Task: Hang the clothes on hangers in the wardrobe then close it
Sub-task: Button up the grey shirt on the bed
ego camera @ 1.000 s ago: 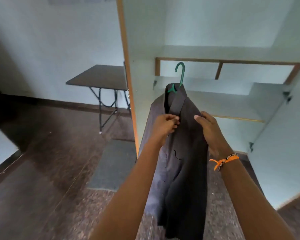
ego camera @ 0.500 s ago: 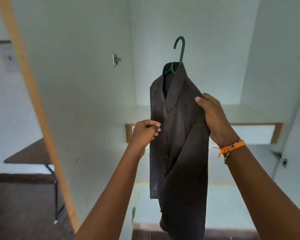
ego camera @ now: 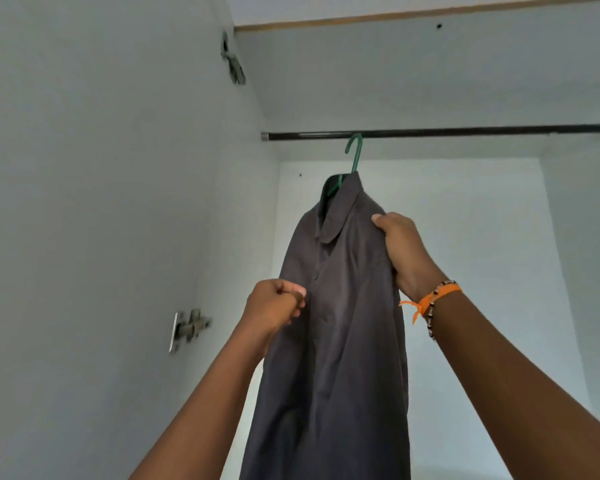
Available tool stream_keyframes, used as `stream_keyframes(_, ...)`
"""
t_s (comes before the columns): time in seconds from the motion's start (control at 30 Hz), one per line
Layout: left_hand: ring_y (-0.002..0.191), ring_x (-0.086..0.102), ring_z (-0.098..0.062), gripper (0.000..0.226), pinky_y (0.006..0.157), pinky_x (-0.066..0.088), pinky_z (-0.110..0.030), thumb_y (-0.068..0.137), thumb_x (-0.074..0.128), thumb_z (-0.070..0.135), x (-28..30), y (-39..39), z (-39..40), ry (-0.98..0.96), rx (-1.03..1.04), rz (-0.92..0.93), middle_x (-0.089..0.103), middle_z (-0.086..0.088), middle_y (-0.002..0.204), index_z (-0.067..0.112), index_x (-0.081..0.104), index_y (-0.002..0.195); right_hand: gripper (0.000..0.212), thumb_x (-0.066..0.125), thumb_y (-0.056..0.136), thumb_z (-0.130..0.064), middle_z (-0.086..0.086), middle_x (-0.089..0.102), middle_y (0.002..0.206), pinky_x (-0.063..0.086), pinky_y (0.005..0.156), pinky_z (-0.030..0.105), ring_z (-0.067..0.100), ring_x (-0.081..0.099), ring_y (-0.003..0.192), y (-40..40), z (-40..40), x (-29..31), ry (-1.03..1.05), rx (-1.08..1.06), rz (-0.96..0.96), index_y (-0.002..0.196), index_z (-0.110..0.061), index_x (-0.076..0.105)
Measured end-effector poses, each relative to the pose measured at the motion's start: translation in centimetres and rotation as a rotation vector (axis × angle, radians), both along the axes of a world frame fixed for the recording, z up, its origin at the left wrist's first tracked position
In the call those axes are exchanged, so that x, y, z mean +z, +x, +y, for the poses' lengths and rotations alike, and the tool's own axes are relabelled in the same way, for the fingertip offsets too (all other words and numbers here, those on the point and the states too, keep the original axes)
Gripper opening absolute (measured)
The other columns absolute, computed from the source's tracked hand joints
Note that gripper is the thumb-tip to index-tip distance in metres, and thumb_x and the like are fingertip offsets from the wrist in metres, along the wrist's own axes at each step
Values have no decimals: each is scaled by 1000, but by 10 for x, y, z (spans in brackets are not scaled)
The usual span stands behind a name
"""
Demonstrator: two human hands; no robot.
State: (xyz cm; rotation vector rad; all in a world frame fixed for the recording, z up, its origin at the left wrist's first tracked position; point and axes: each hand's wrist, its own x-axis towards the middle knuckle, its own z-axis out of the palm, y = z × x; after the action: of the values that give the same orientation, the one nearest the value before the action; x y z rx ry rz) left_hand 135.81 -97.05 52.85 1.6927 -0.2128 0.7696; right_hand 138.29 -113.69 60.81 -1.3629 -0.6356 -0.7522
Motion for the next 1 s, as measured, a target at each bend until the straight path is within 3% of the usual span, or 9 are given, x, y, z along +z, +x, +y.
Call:
stream_keyframes(0.23, 62, 57, -11, 20, 61, 48, -21, 91, 55, 10, 72, 125, 45, 30, 32, -201, 65, 1, 71, 17, 65, 75, 7, 44, 89, -14, 9, 46, 82, 32, 66, 34, 22, 41, 74, 142, 61, 95, -42, -126, -141, 82, -14, 46)
stream_keyframes(0.37, 62, 56, -10, 19, 60, 46, -20, 89, 56, 11, 105, 187, 59, 38, 1, -259, 64, 2, 70, 19, 65, 73, 21, 43, 89, -15, 9, 48, 74, 33, 66, 33, 23, 44, 74, 202, 89, 151, -13, -228, -167, 68, -11, 44)
stream_keyframes(0.57, 78, 60, -16, 14, 72, 48, -26, 87, 57, 14, 146, 250, 68, 68, 7, -317, 66, -1, 83, 20, 66, 77, 27, 40, 93, -18, 3, 45, 73, 32, 69, 33, 26, 44, 80, 267, 99, 210, 4, -353, -206, 66, -13, 39)
stream_keyframes(0.7, 88, 62, -18, 11, 83, 52, -30, 90, 56, 16, 164, 269, 74, 151, 52, -336, 66, -2, 92, 19, 64, 84, 19, 40, 94, -20, 11, 51, 94, 39, 74, 34, 29, 49, 85, 285, 96, 242, -27, -415, -236, 86, -5, 49)
stream_keyframes(0.8, 98, 61, -20, 7, 93, 51, -36, 92, 57, 21, 178, 281, 80, 223, 93, -332, 65, -2, 101, 21, 62, 88, 16, 42, 92, -16, 12, 52, 96, 46, 85, 38, 32, 53, 93, 297, 96, 262, -50, -404, -221, 94, -4, 52)
stream_keyframes(0.9, 102, 60, -20, 8, 97, 49, -40, 93, 57, 27, 187, 290, 83, 229, 104, -323, 64, -2, 103, 22, 61, 89, 13, 44, 87, -12, 10, 53, 82, 46, 77, 37, 31, 56, 86, 304, 100, 270, -97, -326, -180, 76, -8, 51)
stream_keyframes(1.0, 105, 58, -20, 25, 99, 47, -40, 92, 55, 43, 186, 300, 84, 231, 70, -285, 61, -1, 108, 20, 59, 100, 25, 44, 92, -14, 5, 50, 82, 47, 71, 32, 19, 51, 70, 300, 122, 270, -184, -216, -161, 67, -20, 39)
